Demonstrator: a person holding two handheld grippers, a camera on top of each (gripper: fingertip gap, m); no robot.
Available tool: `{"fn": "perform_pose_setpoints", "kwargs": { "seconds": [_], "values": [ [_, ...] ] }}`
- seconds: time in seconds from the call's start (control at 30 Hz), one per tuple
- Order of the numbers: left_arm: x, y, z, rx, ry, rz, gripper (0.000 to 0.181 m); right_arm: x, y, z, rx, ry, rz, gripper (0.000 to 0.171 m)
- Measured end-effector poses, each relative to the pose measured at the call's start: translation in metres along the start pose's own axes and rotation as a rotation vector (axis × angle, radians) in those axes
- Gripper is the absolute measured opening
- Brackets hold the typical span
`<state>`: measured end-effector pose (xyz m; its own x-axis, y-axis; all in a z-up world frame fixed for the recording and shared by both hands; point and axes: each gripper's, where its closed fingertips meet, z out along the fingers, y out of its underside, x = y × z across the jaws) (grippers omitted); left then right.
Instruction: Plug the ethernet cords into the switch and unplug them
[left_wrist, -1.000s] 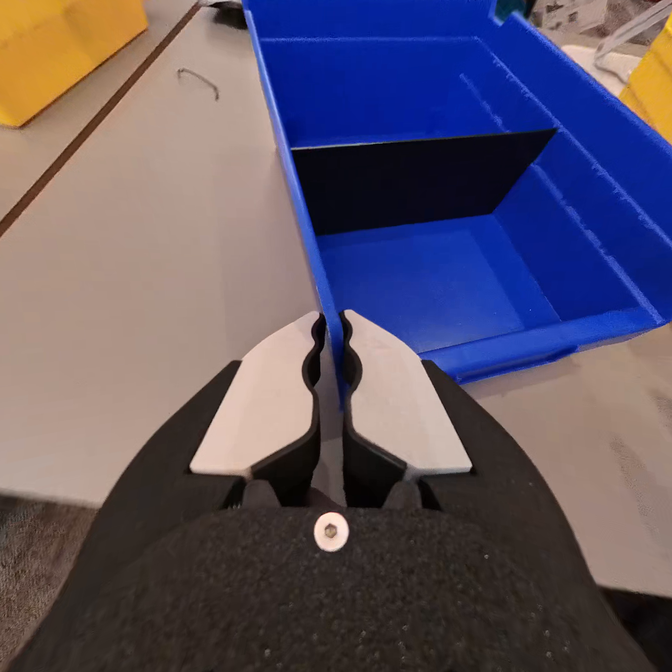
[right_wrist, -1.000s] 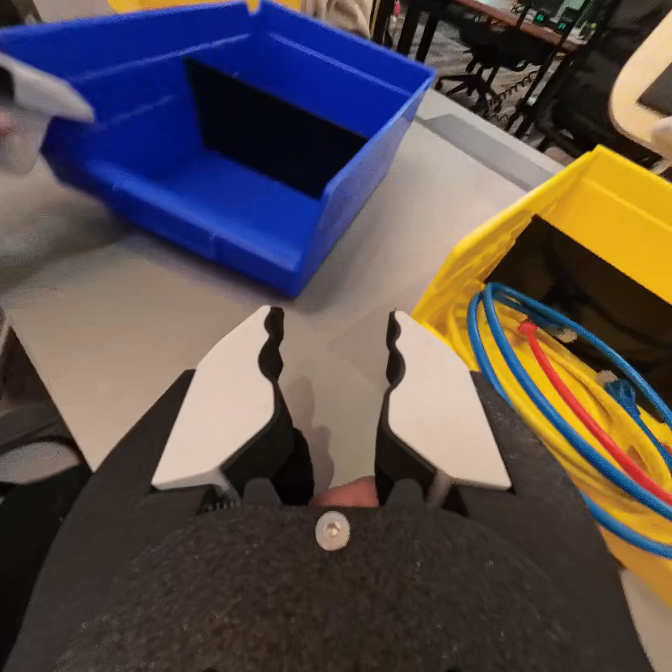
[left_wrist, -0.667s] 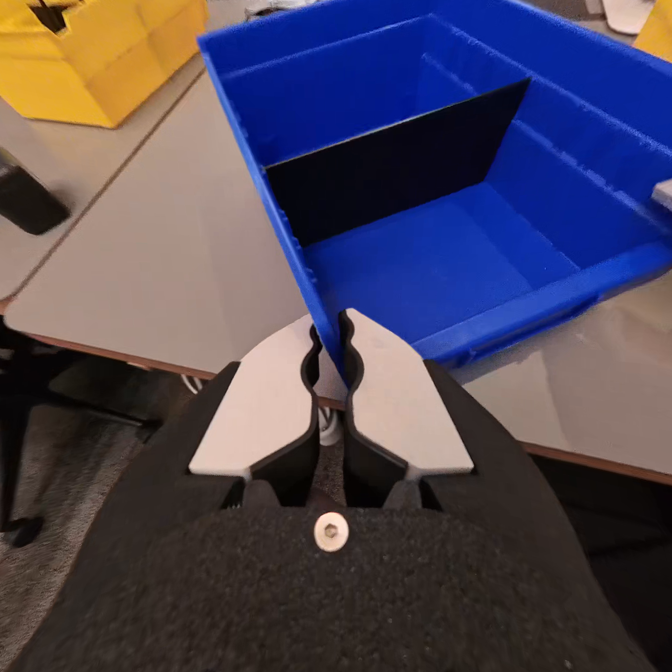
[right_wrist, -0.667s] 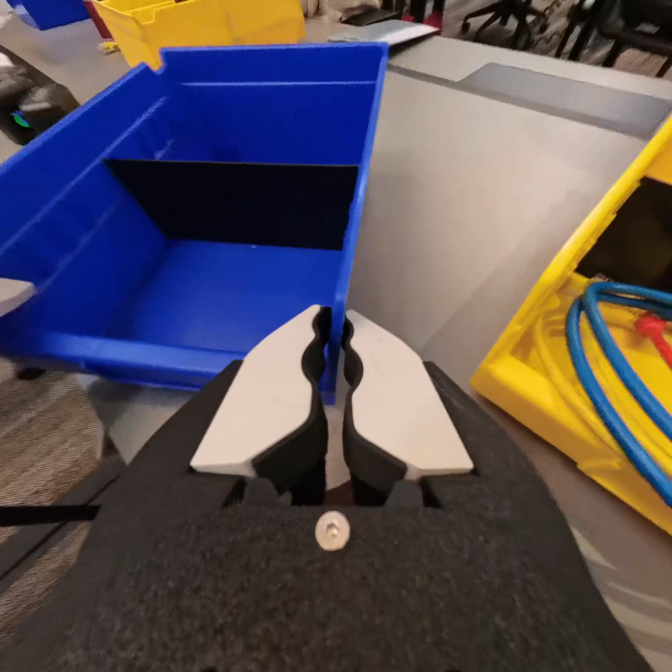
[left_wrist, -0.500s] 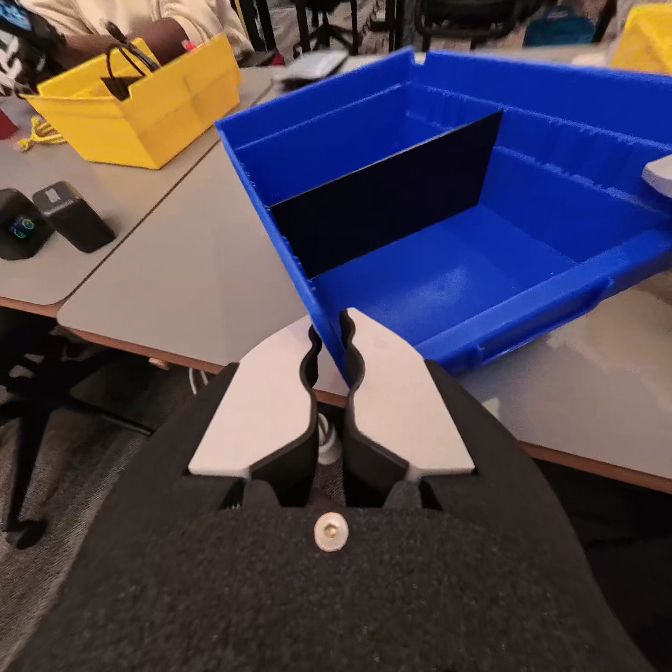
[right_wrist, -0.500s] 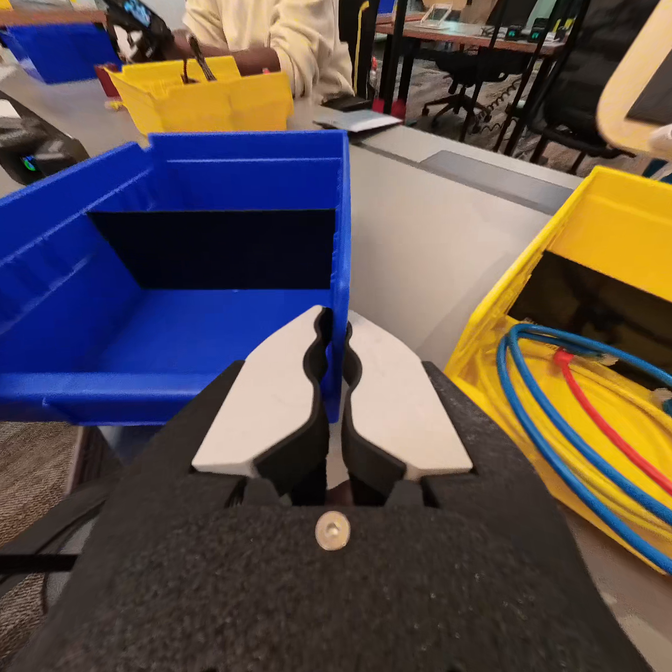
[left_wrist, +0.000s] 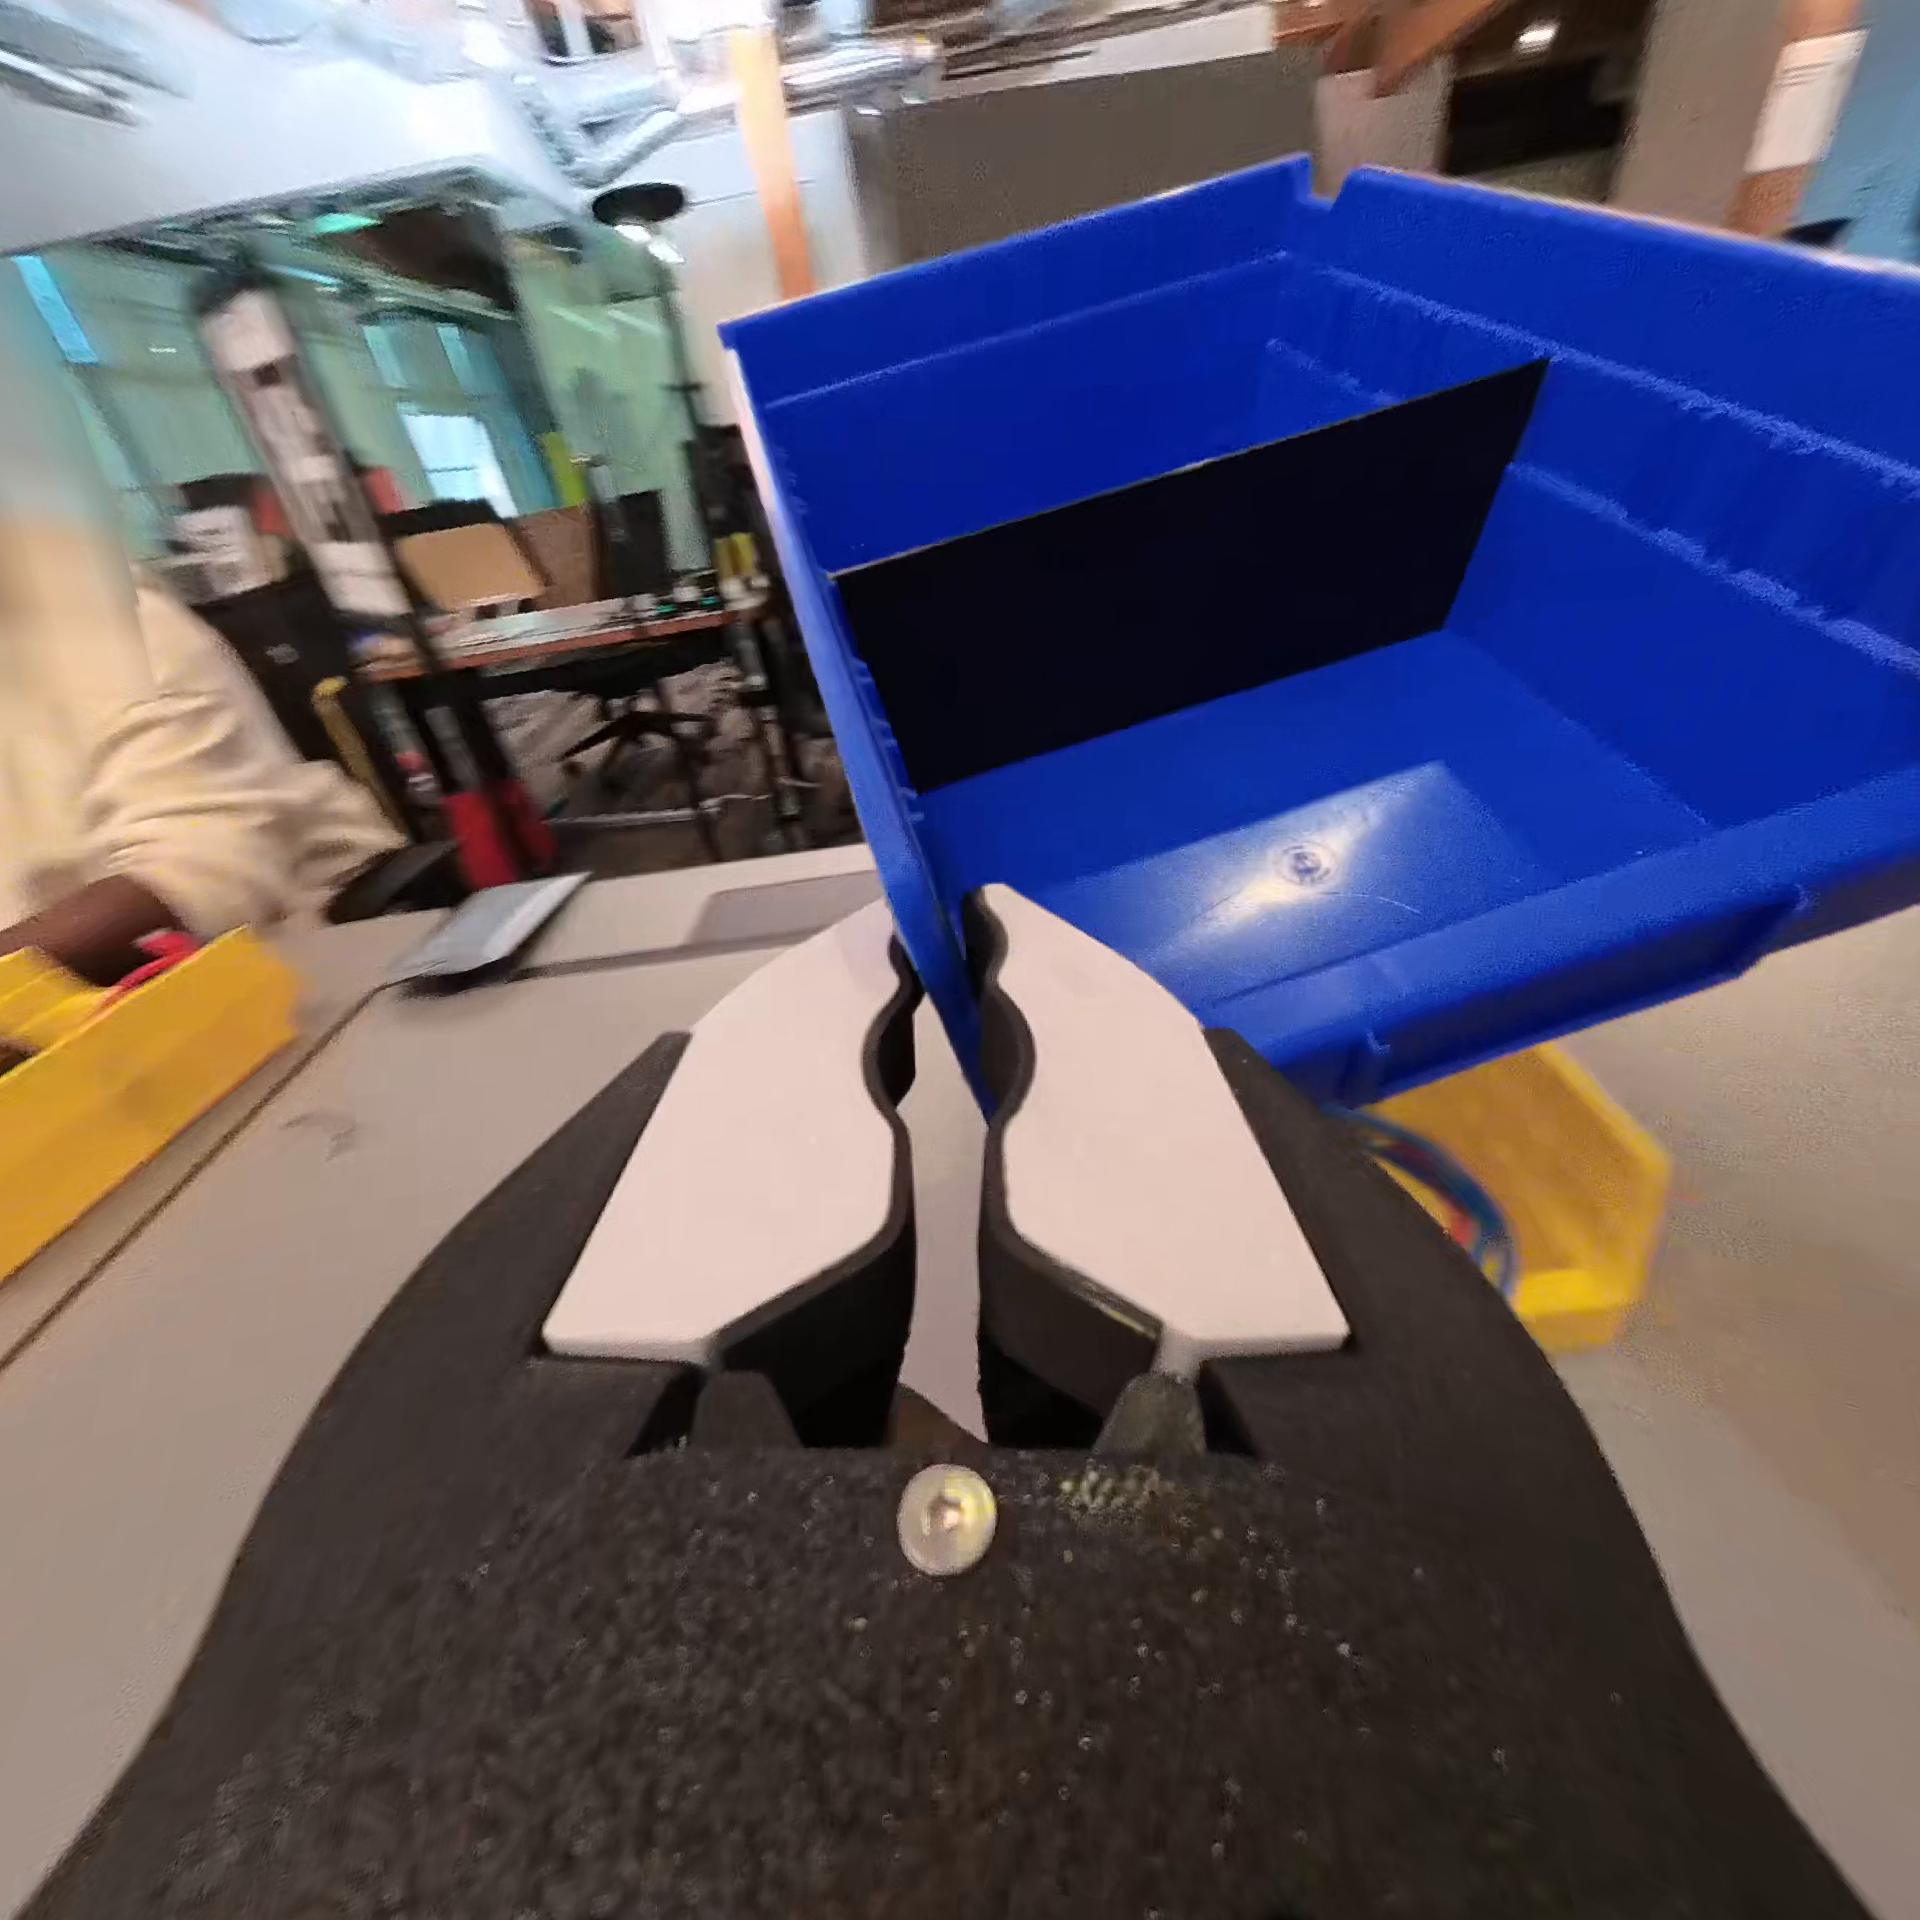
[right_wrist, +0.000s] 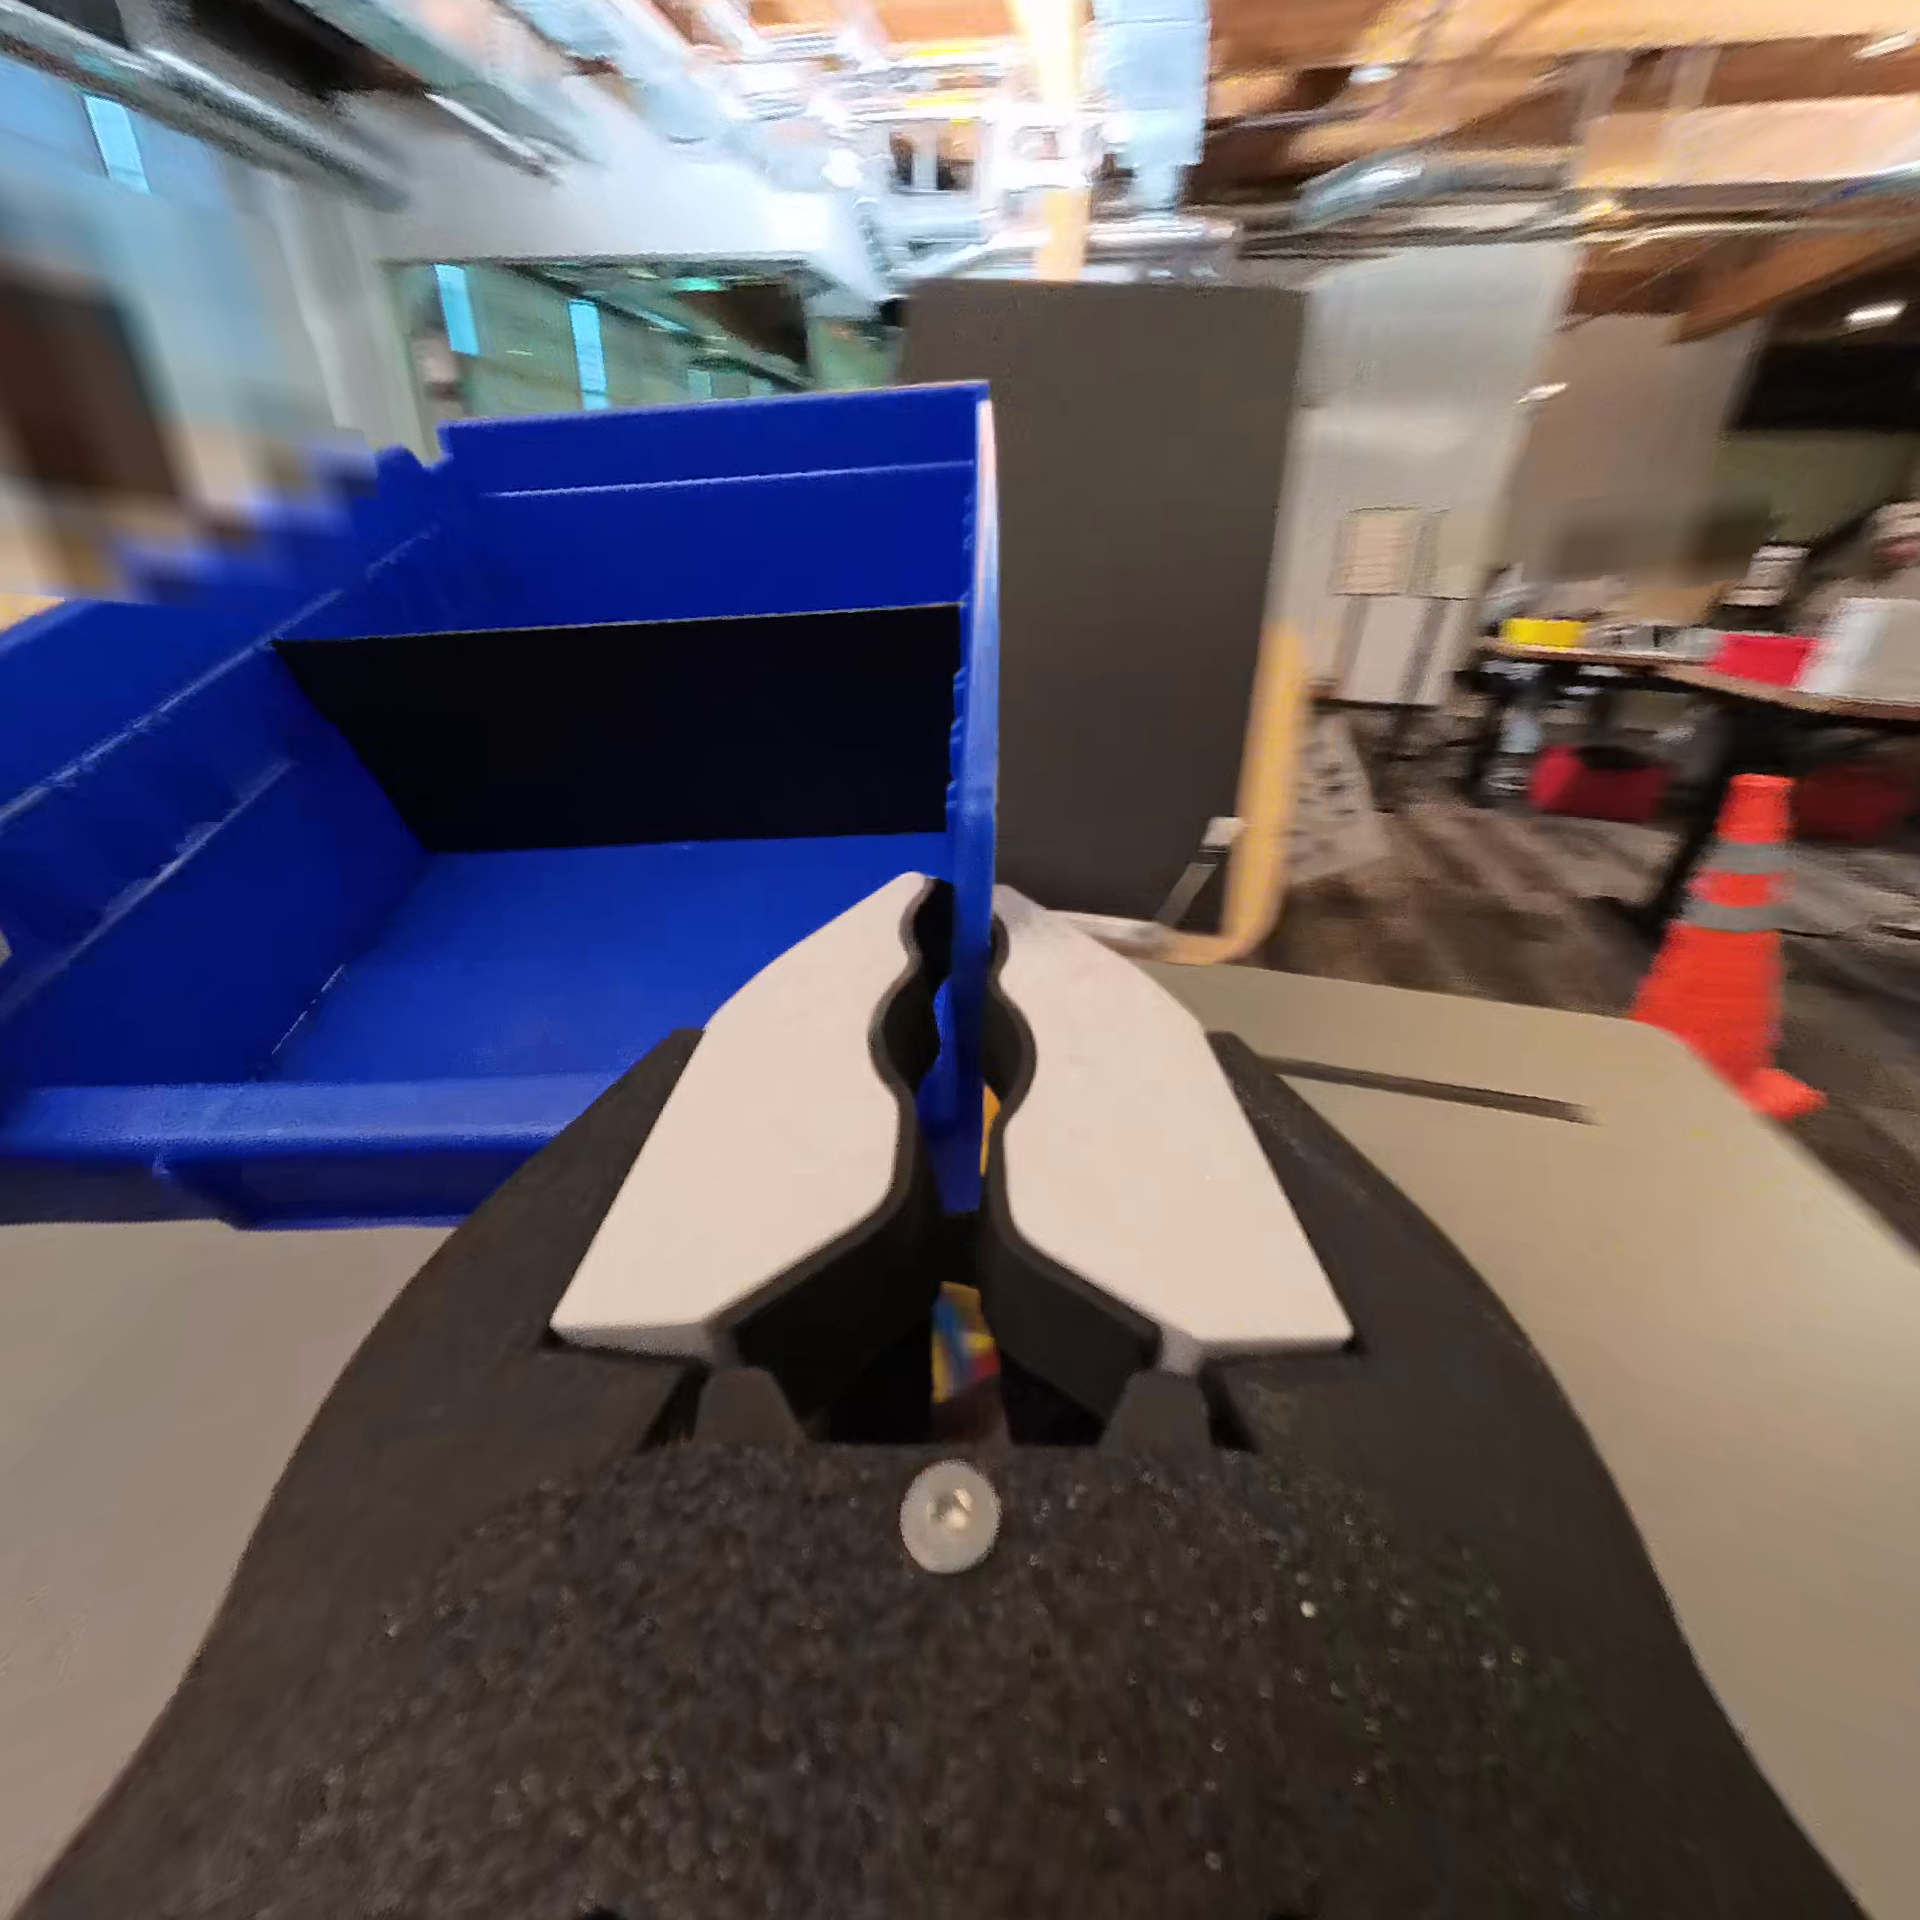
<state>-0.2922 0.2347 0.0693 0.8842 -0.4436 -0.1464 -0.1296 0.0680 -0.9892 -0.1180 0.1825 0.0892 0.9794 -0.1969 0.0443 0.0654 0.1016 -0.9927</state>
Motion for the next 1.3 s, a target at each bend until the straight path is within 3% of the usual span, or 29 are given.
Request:
{"fn": "perform_pose_setpoints", "kwargs": {
  "seconds": [0.17,0.3,0.4,0.53,0.73,0.9,1.0,1.1,1.2,1.3],
  "values": [
    [0.15,-0.008,0.062,-0.019,0.259,0.009,0.006,0.152,0.024,-0.024,-0.093,0.293,0.015,0.003],
    [0.252,0.035,0.092,-0.172,0.419,-0.036,0.005,0.244,0.081,-0.05,-0.203,0.412,0.153,0.002],
    [0.294,0.077,0.105,-0.295,0.453,-0.059,0.004,0.279,0.131,-0.057,-0.337,0.446,0.138,0.004],
    [0.324,0.105,0.101,-0.306,0.458,-0.013,0.006,0.307,0.178,-0.06,-0.428,0.389,0.204,0.003],
    [0.336,0.125,0.1,-0.287,0.436,0.008,0.008,0.322,0.2,-0.052,-0.39,0.322,0.23,0.002],
    [0.347,0.146,0.099,-0.388,0.51,-0.104,0.016,0.328,0.238,-0.046,-0.519,0.348,0.291,0.006],
    [0.349,0.142,0.098,-0.391,0.541,-0.119,0.021,0.33,0.239,-0.043,-0.481,0.387,0.373,0.007],
    [0.34,0.112,0.078,-0.358,0.645,-0.218,0.026,0.329,0.237,-0.049,-0.504,0.39,0.357,0.016],
    [0.29,0.075,0.053,-0.279,0.68,-0.287,0.027,0.337,0.209,-0.068,-0.445,0.464,0.242,0.025],
    [0.19,0.061,0.051,-0.226,0.526,-0.32,0.032,0.32,0.166,-0.075,-0.345,0.485,0.217,0.029]
  ]
}}
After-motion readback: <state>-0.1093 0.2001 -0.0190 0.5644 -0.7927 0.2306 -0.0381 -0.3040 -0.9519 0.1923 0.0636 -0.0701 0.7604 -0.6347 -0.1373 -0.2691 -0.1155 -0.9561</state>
